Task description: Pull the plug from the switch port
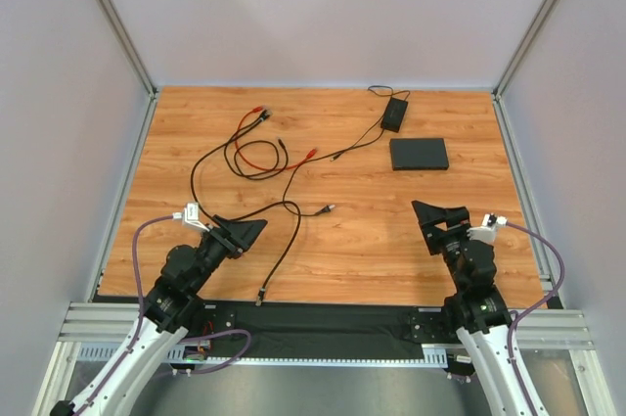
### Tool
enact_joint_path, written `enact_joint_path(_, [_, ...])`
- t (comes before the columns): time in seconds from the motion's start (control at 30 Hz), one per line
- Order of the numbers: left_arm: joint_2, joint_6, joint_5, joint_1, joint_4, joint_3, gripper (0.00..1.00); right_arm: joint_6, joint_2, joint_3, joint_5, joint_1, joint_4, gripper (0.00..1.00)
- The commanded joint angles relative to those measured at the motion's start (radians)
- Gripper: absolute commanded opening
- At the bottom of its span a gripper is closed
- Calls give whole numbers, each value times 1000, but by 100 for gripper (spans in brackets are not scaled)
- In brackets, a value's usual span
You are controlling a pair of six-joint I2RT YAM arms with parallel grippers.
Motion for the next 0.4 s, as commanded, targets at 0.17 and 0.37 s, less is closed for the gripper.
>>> enact_joint_path(0.17, [-132, -16, -8, 6, -81, -127, 75, -7, 105, -136, 62, 0, -150, 100])
enact_joint_path(0.37, [-132, -16, -8, 6, -87, -127, 75, -36, 109, -134, 39, -2, -135, 100])
